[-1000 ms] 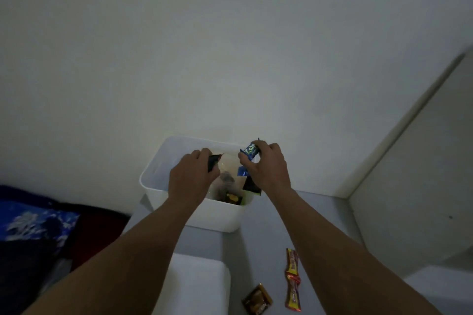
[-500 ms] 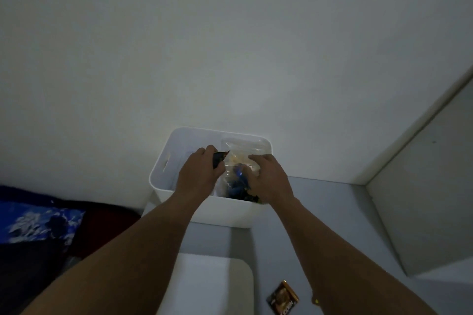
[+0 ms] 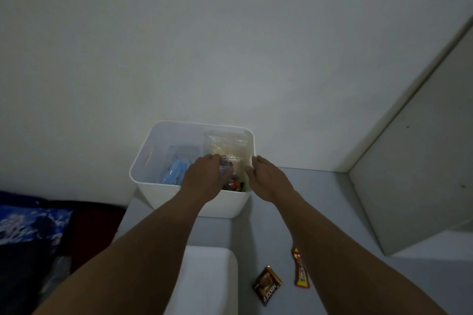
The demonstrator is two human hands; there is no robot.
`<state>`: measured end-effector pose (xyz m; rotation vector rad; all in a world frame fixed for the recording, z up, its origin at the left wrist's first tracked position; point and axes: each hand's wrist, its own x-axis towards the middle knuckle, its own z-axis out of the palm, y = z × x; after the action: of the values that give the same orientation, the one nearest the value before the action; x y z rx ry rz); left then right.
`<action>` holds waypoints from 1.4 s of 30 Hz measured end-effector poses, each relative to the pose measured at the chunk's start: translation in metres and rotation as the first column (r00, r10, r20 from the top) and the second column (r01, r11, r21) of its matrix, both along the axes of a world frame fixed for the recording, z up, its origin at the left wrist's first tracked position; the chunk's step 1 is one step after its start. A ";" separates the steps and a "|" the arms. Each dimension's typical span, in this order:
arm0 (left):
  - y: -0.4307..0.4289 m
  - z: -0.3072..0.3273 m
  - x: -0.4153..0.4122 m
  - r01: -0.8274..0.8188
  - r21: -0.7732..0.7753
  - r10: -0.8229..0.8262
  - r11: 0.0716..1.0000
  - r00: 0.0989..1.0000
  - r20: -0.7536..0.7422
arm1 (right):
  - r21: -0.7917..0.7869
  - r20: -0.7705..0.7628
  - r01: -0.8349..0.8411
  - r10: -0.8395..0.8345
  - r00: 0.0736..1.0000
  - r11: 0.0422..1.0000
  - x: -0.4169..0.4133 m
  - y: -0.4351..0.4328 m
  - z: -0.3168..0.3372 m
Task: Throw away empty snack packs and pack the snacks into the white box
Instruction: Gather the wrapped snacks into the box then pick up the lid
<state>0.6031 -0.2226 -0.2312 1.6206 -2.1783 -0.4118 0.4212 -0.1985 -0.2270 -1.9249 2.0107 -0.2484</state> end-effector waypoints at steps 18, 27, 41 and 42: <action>0.176 -0.104 -0.103 0.146 -0.144 -0.136 0.979 0.988 0.078 | 0.145 -0.064 0.104 -0.096 0.993 0.984 -0.120 0.141 -0.082; 0.220 -0.188 -0.159 -0.034 0.200 0.002 0.979 0.988 0.156 | 0.164 -0.262 0.422 -0.373 0.890 0.891 -0.172 0.202 -0.160; 0.170 -0.211 -0.205 0.130 -0.037 -0.118 0.991 0.967 0.224 | -0.251 -0.130 0.250 -0.288 0.949 0.935 -0.190 0.196 -0.204; 0.170 -0.212 -0.205 0.111 -0.084 -0.092 0.990 0.975 0.203 | -0.274 -0.116 0.261 -0.302 0.946 0.925 -0.190 0.195 -0.205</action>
<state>0.3982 -0.0529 -0.4428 1.5624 -2.3963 -0.1767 0.2315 -0.0031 -0.4320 -1.8399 2.4705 -0.4629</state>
